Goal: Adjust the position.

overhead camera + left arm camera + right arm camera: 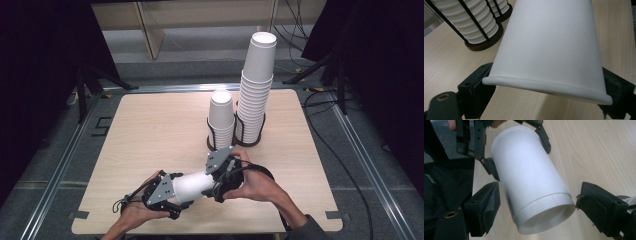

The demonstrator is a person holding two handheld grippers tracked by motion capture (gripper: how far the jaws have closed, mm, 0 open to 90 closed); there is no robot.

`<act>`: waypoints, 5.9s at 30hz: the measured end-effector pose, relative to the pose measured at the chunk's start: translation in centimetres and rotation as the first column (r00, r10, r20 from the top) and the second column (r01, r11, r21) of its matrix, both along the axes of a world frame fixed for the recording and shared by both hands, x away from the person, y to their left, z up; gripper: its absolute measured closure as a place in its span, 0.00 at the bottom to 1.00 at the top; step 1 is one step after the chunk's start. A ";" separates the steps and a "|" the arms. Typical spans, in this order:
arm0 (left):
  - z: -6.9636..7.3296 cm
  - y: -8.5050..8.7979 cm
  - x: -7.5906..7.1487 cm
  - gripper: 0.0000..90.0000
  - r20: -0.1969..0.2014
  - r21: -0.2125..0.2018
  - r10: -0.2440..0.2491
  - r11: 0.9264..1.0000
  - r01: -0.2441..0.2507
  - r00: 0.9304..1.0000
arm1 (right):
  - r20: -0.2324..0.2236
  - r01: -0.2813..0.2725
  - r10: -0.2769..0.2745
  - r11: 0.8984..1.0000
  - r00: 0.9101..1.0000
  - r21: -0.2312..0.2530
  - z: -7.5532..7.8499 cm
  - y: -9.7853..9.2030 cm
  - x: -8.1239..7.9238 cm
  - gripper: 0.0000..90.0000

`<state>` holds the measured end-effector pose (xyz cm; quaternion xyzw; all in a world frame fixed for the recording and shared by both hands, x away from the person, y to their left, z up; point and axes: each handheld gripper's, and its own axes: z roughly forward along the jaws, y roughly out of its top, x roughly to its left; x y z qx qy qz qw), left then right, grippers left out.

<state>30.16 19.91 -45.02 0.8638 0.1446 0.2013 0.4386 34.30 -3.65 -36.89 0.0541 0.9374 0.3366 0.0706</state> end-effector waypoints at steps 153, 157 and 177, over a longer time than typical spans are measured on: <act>1.3 1.1 0.7 0.15 -0.114 -0.615 0.010 0.785 -0.078 0.993 | -0.093 -0.130 0.168 0.937 0.981 0.324 -4.8 1.4 2.2 0.26; 1.4 1.0 0.6 0.16 -0.117 -0.605 0.019 0.791 -0.086 0.993 | -0.115 -0.116 0.161 0.938 0.980 0.326 -4.9 1.4 2.2 0.25; 2.0 4.1 3.1 0.17 -0.070 -0.454 0.309 0.837 -0.306 0.949 | -0.126 0.187 -0.160 0.952 0.979 0.241 -5.8 -4.4 2.5 0.19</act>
